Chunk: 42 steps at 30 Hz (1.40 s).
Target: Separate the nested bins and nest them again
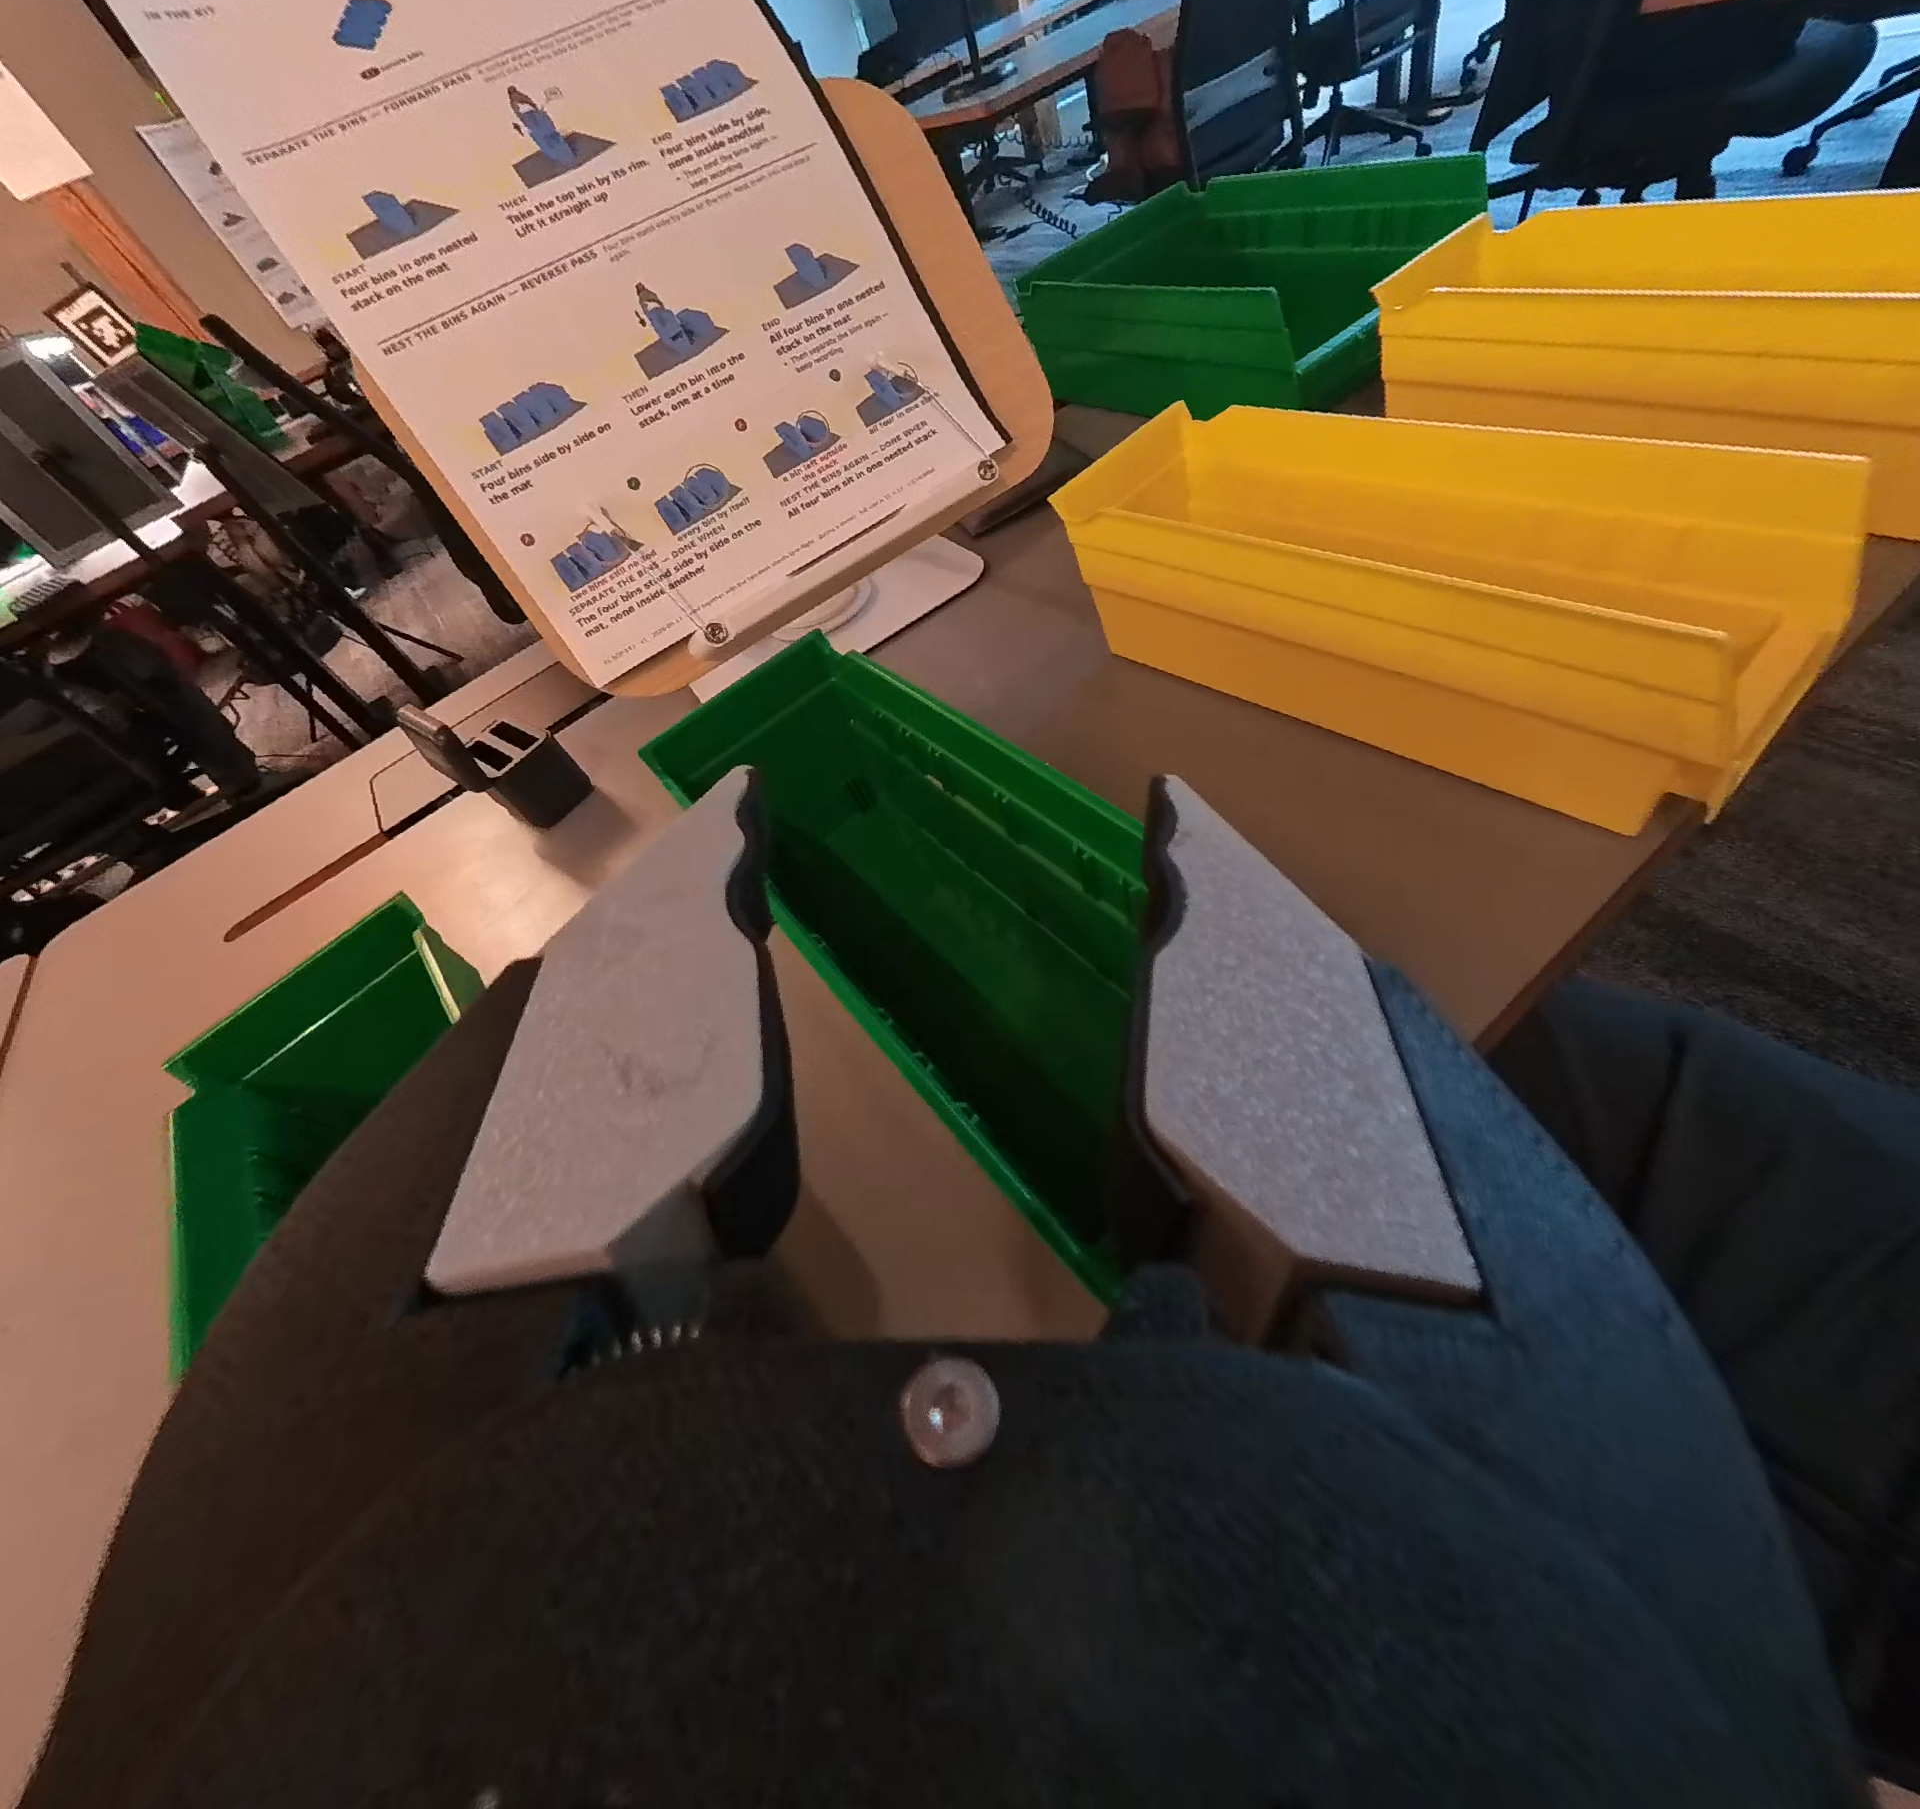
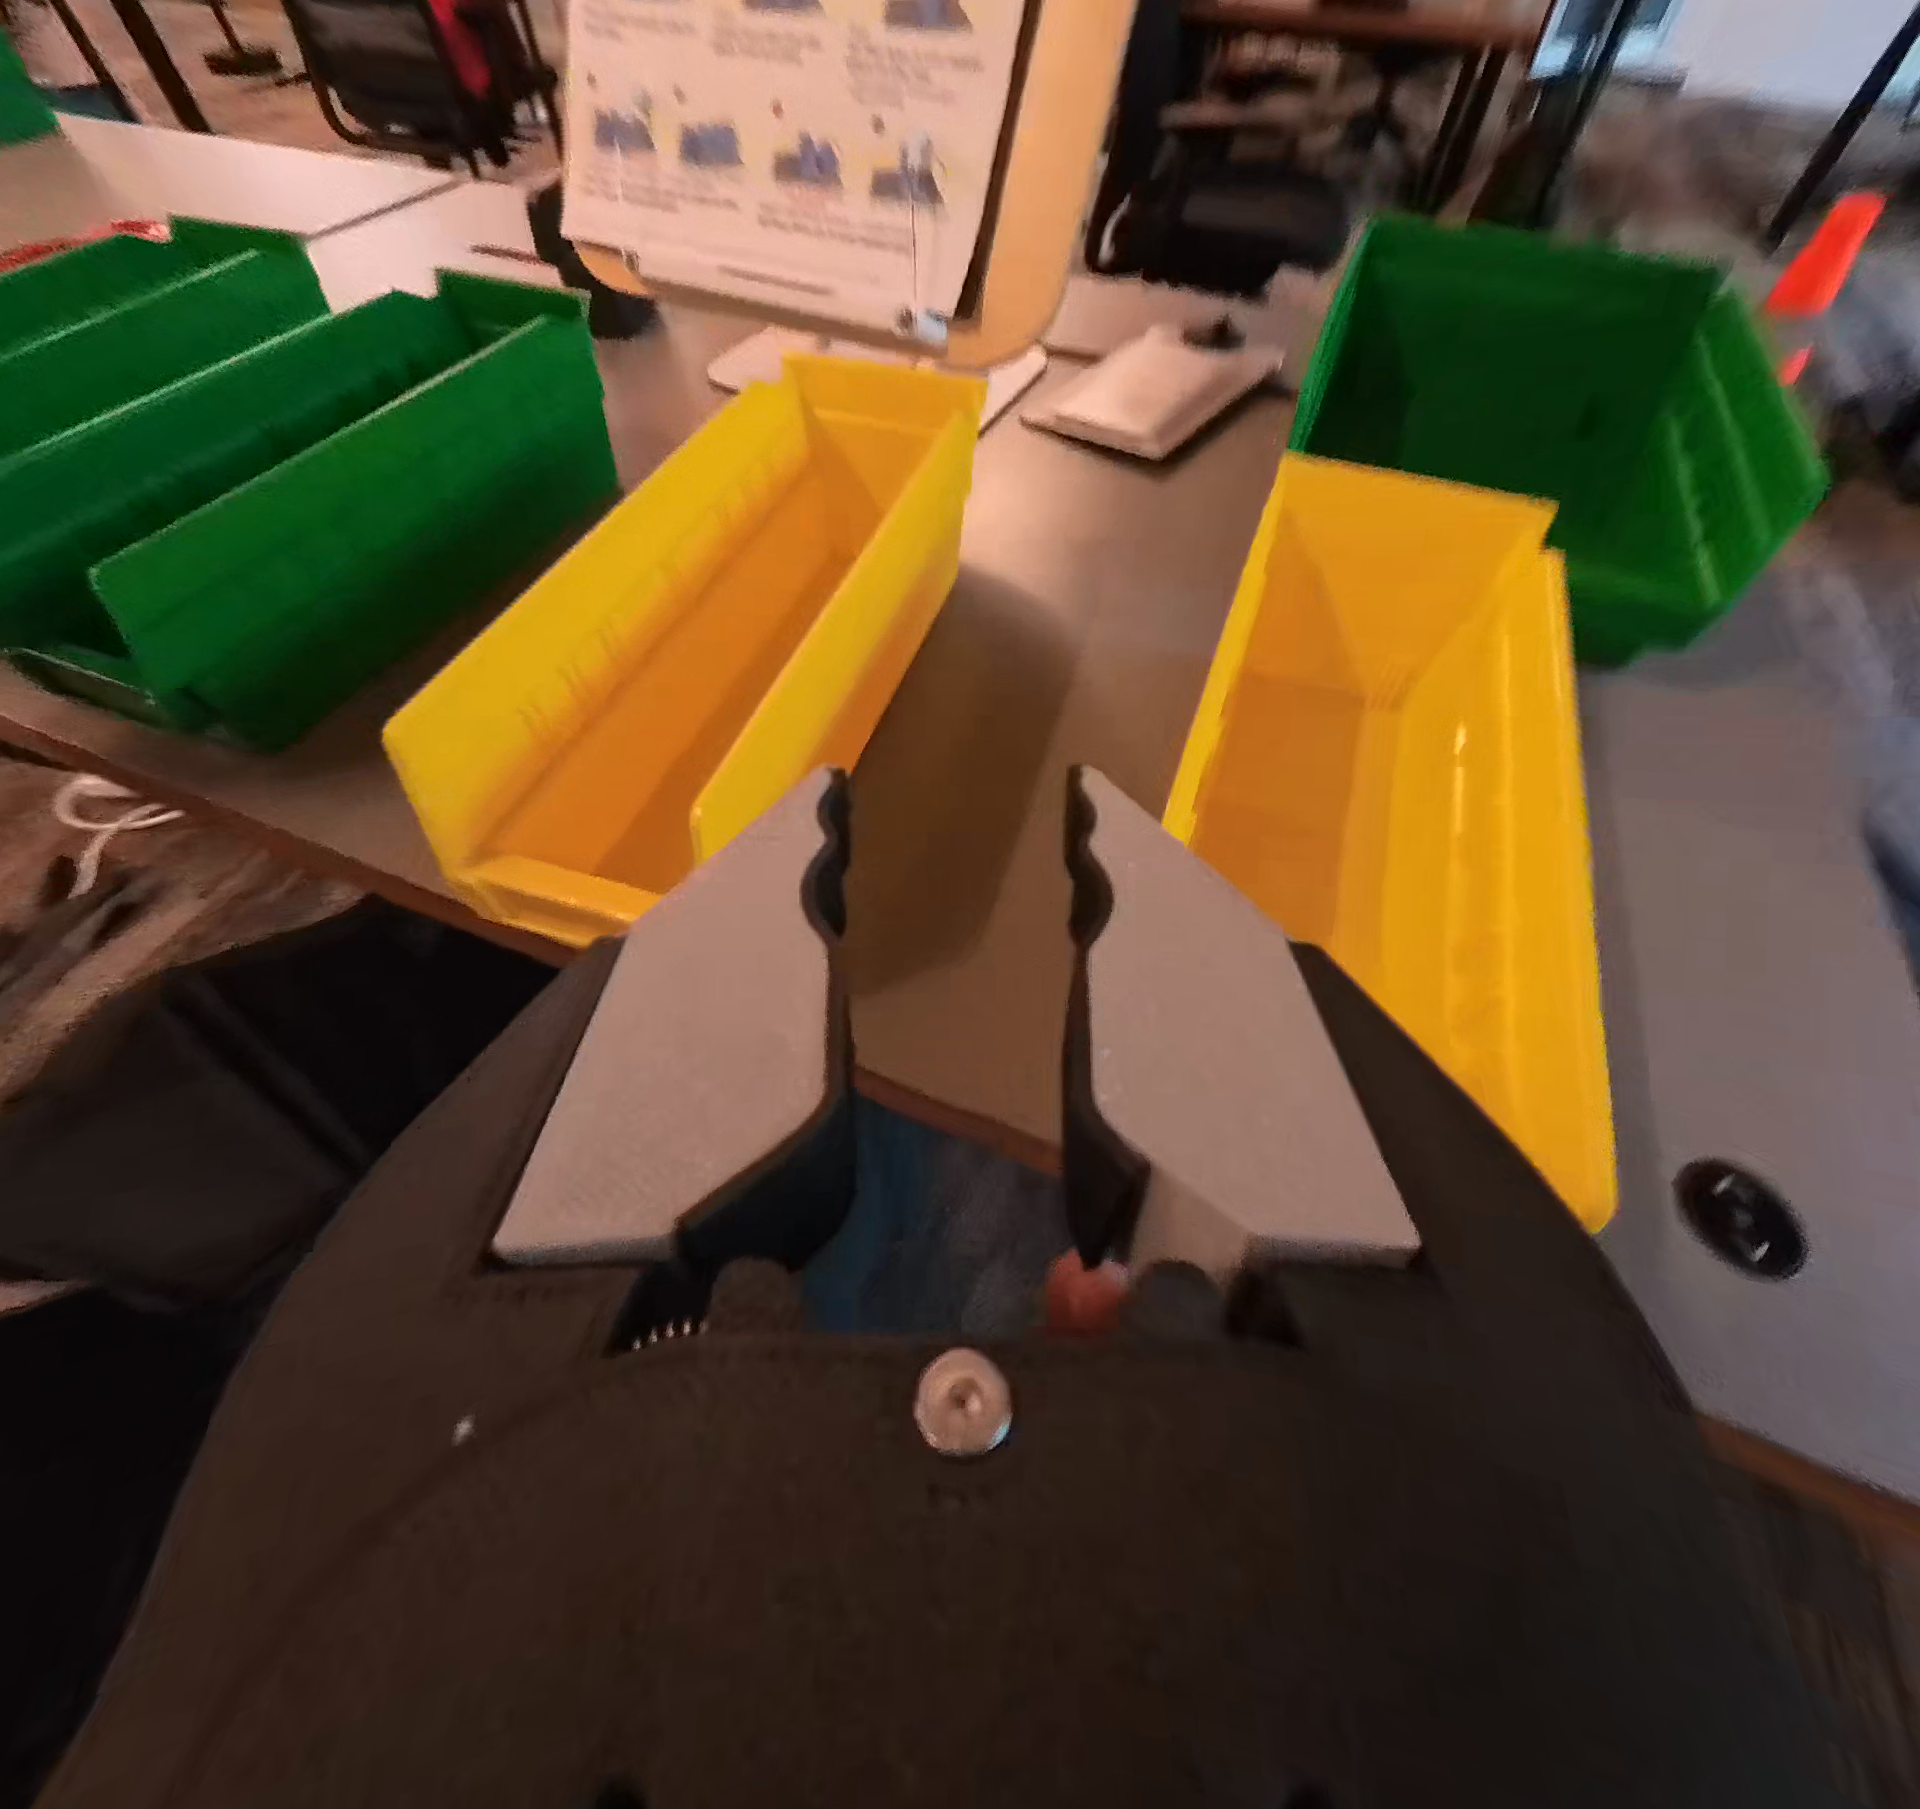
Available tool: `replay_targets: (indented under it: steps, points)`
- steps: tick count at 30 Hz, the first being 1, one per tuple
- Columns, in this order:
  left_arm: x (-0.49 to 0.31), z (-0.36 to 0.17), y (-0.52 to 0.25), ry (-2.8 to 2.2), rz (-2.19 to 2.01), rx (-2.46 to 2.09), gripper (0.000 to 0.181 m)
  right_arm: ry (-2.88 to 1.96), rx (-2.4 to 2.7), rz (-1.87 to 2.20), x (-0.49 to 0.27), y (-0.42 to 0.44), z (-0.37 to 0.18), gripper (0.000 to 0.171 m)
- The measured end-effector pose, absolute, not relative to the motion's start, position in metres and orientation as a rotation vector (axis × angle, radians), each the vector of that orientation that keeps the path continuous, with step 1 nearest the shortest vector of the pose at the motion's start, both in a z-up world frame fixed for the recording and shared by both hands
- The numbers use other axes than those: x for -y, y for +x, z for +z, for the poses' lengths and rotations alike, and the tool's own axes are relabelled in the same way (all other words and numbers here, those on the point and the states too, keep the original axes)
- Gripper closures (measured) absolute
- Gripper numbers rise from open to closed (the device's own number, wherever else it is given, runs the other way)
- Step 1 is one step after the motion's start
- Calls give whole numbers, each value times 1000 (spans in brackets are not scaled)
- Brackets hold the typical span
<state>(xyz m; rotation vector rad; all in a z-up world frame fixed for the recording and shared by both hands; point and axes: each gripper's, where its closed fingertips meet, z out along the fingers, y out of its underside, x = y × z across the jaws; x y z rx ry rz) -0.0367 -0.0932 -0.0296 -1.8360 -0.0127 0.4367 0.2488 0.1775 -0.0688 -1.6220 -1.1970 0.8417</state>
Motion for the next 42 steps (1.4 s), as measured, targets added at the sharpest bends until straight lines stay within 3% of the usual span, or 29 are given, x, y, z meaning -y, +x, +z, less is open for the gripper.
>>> replay_targets:
  steps: [7,9,13,20,28,42]
  points:
    - [92,-32,-36,-1843,439,7,111,-1361,1313,798,-143,235,-44,123]
    - [92,-32,-36,-1845,442,4,111,-1340,1363,812,-132,229,-46,115]
    - [93,-31,-37,-1839,440,9,111,-1278,1439,842,-112,218,-49,120]
    - [93,-31,-37,-1840,440,9,111,-1201,1674,893,-72,201,-77,106]
    - [93,-32,-37,-1844,431,9,111,-1218,1849,723,-60,187,-117,108]
    - [96,-29,-39,-1833,434,14,112,-1234,1902,649,-61,181,-134,114]
